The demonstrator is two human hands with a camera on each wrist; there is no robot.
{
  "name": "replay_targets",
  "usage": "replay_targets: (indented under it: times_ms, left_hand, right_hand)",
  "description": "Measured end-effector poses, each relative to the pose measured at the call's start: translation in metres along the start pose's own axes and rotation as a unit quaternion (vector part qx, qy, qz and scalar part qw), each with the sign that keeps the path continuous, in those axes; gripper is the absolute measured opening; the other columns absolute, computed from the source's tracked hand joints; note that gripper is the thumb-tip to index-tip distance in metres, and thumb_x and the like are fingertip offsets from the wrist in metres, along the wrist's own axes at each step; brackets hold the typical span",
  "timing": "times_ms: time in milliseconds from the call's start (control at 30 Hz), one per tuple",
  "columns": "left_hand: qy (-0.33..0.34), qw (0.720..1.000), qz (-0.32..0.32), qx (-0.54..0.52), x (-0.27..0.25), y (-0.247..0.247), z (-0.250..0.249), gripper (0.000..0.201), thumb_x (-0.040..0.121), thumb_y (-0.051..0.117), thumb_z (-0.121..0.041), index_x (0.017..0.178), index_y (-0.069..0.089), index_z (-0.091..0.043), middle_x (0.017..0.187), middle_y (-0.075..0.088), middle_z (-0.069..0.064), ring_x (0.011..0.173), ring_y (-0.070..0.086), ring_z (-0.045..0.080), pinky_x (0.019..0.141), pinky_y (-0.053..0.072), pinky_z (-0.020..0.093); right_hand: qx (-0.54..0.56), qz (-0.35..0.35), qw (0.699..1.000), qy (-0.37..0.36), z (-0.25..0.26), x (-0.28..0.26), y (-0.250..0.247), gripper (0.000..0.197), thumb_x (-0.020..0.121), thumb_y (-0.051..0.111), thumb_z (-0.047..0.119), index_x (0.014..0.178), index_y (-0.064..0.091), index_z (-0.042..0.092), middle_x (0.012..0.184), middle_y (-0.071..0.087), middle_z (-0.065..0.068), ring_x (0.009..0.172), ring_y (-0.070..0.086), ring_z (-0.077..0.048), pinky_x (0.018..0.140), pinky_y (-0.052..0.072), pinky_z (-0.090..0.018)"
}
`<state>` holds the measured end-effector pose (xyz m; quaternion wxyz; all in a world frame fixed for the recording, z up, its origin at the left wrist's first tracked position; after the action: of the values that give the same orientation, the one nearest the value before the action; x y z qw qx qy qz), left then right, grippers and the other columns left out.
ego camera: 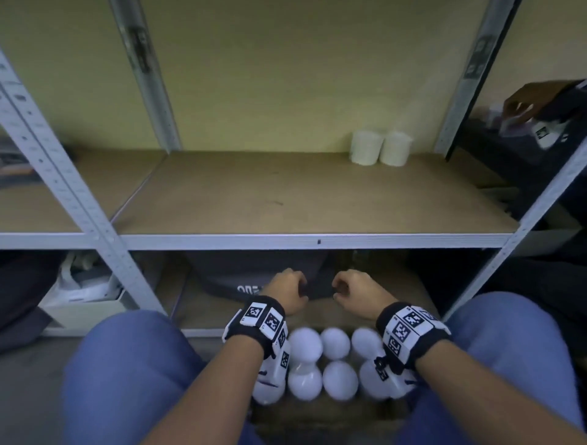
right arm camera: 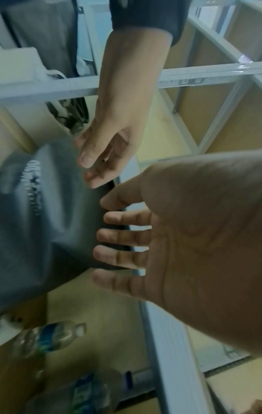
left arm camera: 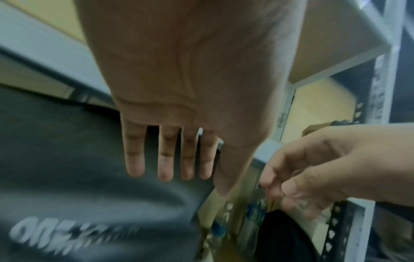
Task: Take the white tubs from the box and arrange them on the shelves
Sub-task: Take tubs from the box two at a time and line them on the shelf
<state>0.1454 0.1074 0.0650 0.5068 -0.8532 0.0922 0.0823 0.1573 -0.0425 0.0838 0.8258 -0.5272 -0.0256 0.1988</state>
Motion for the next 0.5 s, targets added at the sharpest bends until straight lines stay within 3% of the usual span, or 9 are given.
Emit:
replay_targets:
  times_ms: [133, 233, 300, 333, 500]
  left_hand:
    - [-0.058, 0.997, 0.053, 0.01, 0.003, 0.048, 0.044, 0.047, 0.08, 0.066, -0.027, 0.124, 0.056, -0.015, 0.128, 0.052, 0.01, 0.121, 0.052, 0.027, 0.104, 0.043, 0.035]
    - [-0.084, 0.994, 0.07, 0.014, 0.0, 0.064, 0.062, 0.05, 0.082, 0.064, -0.029, 0.129, 0.052, -0.015, 0.135, 0.05, 0.01, 0.129, 0.046, 0.029, 0.106, 0.042, 0.037]
    - [-0.087, 0.992, 0.084, 0.03, -0.002, 0.069, 0.068, 0.052, 0.083, 0.062, -0.026, 0.131, 0.047, -0.016, 0.135, 0.048, 0.011, 0.127, 0.045, 0.032, 0.104, 0.042, 0.04]
    - [-0.12, 0.985, 0.123, 0.033, 0.014, 0.097, 0.097, 0.053, 0.083, 0.061, -0.024, 0.133, 0.045, -0.015, 0.136, 0.046, 0.012, 0.127, 0.043, 0.034, 0.104, 0.042, 0.041]
    - [-0.126, 0.982, 0.117, 0.075, 0.007, 0.112, 0.105, 0.057, 0.09, 0.057, -0.021, 0.141, 0.034, -0.011, 0.147, 0.03, 0.01, 0.136, 0.03, 0.031, 0.11, 0.03, 0.039]
  right_hand:
    - [-0.039, 0.077, 0.996, 0.01, -0.012, 0.014, 0.058, 0.03, 0.084, 0.057, 0.022, 0.112, 0.06, 0.013, 0.116, 0.06, -0.008, 0.106, 0.059, -0.027, 0.09, 0.05, -0.035]
    - [-0.053, 0.105, 0.993, 0.034, -0.024, 0.023, 0.083, 0.031, 0.085, 0.055, 0.023, 0.113, 0.059, 0.011, 0.116, 0.061, -0.012, 0.104, 0.06, -0.031, 0.086, 0.052, -0.038]
    - [-0.076, 0.116, 0.989, 0.045, -0.031, 0.025, 0.094, 0.039, 0.084, 0.055, 0.028, 0.12, 0.055, 0.014, 0.12, 0.059, -0.01, 0.109, 0.058, -0.031, 0.09, 0.051, -0.039]
    - [-0.083, 0.167, 0.981, 0.048, -0.042, 0.049, 0.135, 0.045, 0.083, 0.055, 0.031, 0.125, 0.052, 0.015, 0.124, 0.057, -0.009, 0.112, 0.056, -0.031, 0.092, 0.05, -0.04]
    - [-0.124, 0.22, 0.966, 0.058, -0.053, 0.047, 0.17, 0.068, 0.082, 0.058, 0.038, 0.144, 0.033, 0.021, 0.142, 0.039, -0.007, 0.126, 0.044, -0.034, 0.104, 0.042, -0.042]
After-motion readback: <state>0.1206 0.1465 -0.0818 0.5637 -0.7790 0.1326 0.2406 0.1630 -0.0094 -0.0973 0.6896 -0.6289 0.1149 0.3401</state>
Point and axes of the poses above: each hand's wrist, its own x-axis towards the middle knuckle, its own y-axis out of the palm, z = x × y, the point moved 8 cm from there along x, towards the middle knuckle
